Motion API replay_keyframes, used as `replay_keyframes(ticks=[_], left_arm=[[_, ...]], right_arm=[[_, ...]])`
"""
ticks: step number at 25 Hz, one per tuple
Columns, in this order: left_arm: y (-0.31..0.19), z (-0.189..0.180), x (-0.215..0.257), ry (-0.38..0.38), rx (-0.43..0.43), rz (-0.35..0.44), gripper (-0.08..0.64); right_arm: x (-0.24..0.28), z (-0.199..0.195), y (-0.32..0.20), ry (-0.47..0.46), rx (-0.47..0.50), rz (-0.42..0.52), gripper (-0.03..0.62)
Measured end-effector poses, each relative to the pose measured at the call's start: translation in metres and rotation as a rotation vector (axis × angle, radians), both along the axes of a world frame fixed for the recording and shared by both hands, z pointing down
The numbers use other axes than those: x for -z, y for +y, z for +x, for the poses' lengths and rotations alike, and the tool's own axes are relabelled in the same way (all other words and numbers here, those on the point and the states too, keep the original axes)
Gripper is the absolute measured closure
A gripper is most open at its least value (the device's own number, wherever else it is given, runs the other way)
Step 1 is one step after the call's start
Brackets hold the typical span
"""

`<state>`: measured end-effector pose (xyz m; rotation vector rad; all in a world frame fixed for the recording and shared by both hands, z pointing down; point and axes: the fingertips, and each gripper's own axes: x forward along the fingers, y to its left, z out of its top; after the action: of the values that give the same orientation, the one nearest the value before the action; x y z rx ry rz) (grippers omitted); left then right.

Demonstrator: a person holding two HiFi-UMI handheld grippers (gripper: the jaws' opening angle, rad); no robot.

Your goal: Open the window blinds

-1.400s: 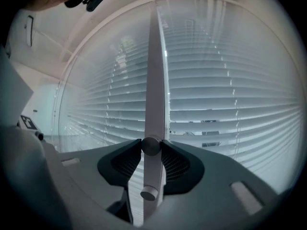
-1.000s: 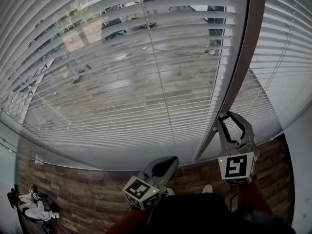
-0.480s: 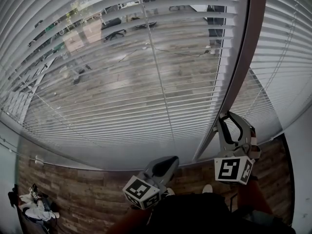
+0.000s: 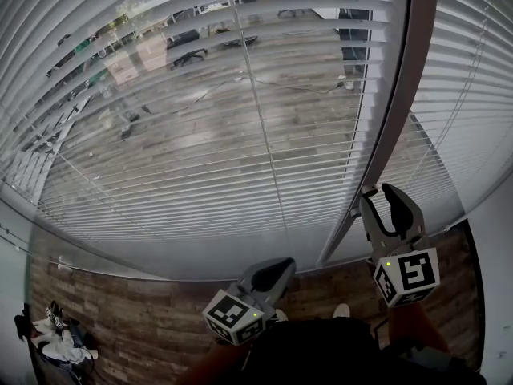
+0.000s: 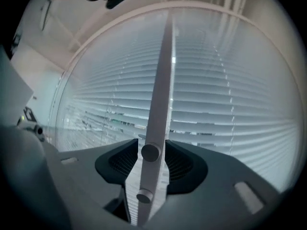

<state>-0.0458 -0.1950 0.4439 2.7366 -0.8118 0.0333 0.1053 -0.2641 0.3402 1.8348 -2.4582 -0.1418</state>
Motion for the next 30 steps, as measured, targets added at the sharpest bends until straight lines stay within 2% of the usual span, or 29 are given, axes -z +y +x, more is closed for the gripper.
replay_keyframes(ticks=[3, 4, 6, 15, 18, 22, 26, 30], left_arm=[[0.000, -0.001, -0.001, -0.005, -0.002, 0.001, 0.560], [0.001, -0.001, -0.002, -0.006, -0.004, 0.000, 0.560], [0.001, -0.001, -0.002, -0.008, -0.005, -0.001, 0.560], [-0.001, -0.002, 0.002, 0.007, 0.002, -0.002, 0.560], [-0.002, -0.002, 0.004, 0.011, 0.004, 0.003, 0.560], [-0.001, -0.003, -0.001, -0.005, 0.000, 0.003, 0.560], [-0.003, -0.002, 0.003, 0.004, 0.007, 0.010, 0.560], [-0.001, -0.002, 0.001, 0.006, 0.003, 0.011, 0.560]], right_arm=[[-0.006, 0.003, -0.003, -0.249, 0.053, -0.086, 0.394], [-0.008, 0.003, -0.004, -0.295, 0.064, -0.104, 0.394], [-0.012, 0.002, -0.005, -0.321, 0.072, -0.120, 0.394], [-0.012, -0.002, -0.007, -0.281, 0.068, -0.113, 0.398], [-0.012, 0.000, -0.008, -0.258, 0.052, -0.110, 0.437], [-0.013, 0.001, -0.009, -0.215, 0.041, -0.110, 0.437], [-0.012, 0.000, -0.010, -0.104, 0.020, -0.098, 0.440], [-0.014, -0.001, -0.009, 0.057, -0.003, -0.083, 0.442]])
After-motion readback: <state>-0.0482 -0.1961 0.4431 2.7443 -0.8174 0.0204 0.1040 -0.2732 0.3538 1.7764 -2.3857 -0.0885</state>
